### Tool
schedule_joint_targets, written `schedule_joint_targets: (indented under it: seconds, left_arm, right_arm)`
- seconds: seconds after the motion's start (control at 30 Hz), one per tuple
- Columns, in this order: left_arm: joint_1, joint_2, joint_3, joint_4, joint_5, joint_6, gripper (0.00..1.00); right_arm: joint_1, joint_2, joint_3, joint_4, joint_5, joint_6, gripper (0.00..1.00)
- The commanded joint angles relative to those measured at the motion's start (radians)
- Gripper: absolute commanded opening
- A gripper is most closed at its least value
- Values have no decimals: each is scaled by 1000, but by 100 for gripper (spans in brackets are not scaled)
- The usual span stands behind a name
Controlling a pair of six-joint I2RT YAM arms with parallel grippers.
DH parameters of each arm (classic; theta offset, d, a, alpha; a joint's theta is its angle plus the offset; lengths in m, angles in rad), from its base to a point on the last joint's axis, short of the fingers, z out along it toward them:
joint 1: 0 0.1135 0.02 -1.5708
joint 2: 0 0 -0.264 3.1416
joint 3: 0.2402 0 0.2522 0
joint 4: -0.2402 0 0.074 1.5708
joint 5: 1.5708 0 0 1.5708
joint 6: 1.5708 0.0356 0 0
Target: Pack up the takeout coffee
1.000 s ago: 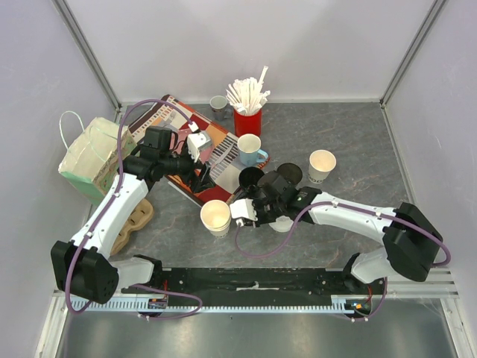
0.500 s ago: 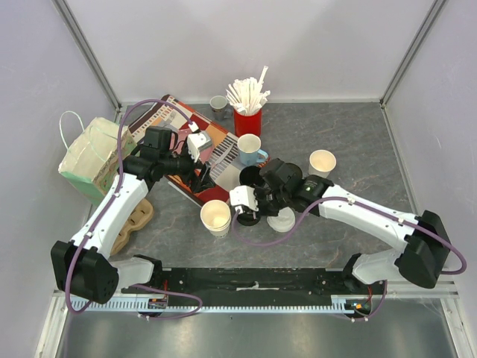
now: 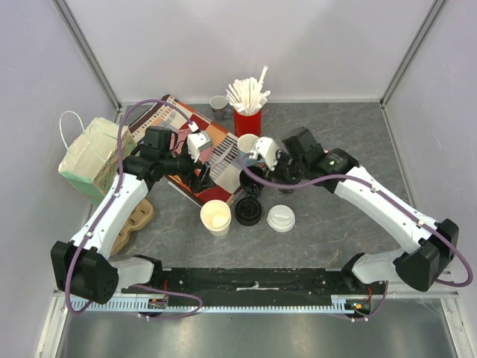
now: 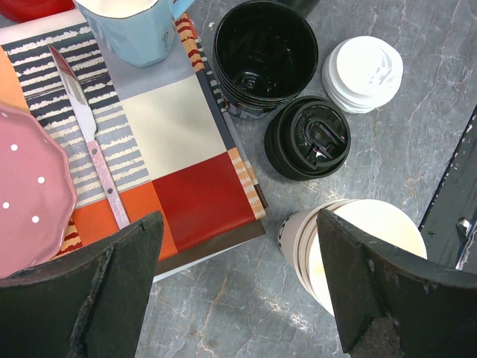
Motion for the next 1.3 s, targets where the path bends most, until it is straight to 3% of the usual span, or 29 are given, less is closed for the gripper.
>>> schedule_joint_targets:
  seconds: [0.0, 0.2, 0.47, 0.67, 1.27]
  left_arm:
    - [1, -17, 12, 7, 9, 26, 91]
    - [1, -11, 21, 10, 21, 14, 91]
    - [1, -17, 22, 10, 38, 5, 91]
    - [1, -9, 24, 10, 49, 6, 91]
    - [1, -8, 21, 10, 46, 14, 91]
  right_arm:
    - [-144, -38, 82, -31, 114, 156, 0]
    - [-322, 49, 137, -32, 180, 233, 0]
    - [-517, 149, 144, 15, 57, 282, 0]
    - [-557, 172, 118, 23, -19, 281, 0]
    - [-568, 264, 98, 3, 26, 273, 0]
